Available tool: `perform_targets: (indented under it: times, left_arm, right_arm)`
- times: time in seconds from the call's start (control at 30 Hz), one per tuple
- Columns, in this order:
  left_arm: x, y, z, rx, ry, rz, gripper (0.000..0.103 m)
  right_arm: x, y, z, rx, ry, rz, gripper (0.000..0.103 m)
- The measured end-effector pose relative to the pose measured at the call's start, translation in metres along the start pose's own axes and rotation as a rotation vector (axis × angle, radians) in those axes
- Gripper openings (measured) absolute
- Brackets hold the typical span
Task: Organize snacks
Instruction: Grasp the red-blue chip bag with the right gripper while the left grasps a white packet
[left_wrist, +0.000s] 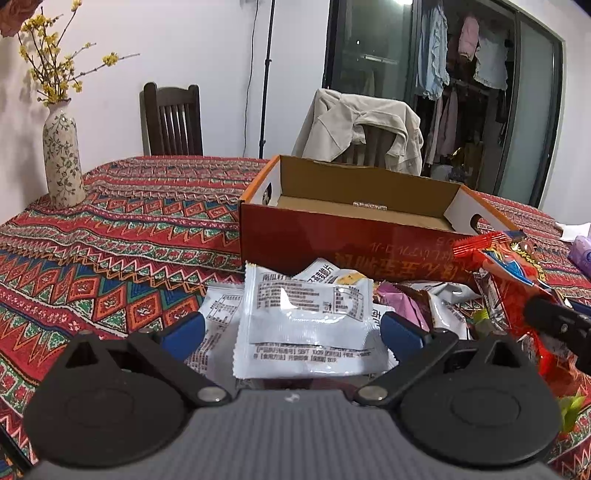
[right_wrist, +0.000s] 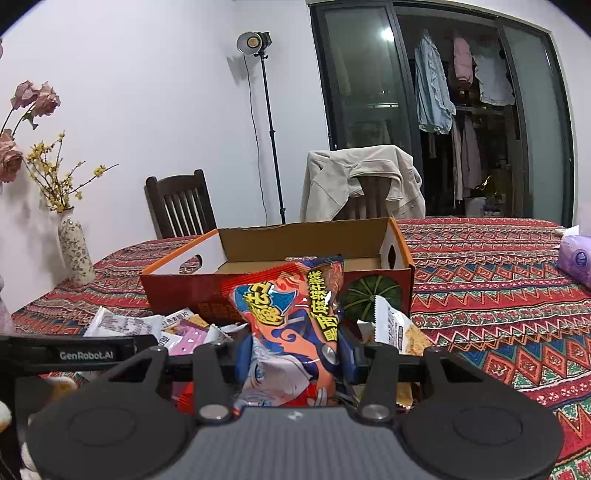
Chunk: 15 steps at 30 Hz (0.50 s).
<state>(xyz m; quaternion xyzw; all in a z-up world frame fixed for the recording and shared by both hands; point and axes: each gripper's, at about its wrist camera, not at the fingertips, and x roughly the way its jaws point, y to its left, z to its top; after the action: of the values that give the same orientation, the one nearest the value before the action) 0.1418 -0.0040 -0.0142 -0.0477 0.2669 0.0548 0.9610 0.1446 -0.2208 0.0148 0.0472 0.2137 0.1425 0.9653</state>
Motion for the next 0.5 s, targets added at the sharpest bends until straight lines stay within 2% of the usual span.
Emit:
perform_targets:
  times: [0.23, 0.3, 0.5]
  left_arm:
    - [-0.0055, -0.0055, -0.0029, 0.037, -0.025, -0.010, 0.090]
    - [-0.0064, -0.0054, -0.0032, 0.041, -0.023, -0.022, 0.079]
    - [-0.0110, -0.0017, -0.0036, 0.036, -0.026, -0.032, 0.058]
  right_arm:
    - [0.0001, -0.0015, -0.0004, -0.001, 0.003, 0.009, 0.046]
    - [0.0002, -0.0011, -0.0009, -0.001, 0.005, 0.003, 0.046]
    - [-0.0010, 0.0007, -0.0026, -0.003, 0.003, 0.006, 0.046]
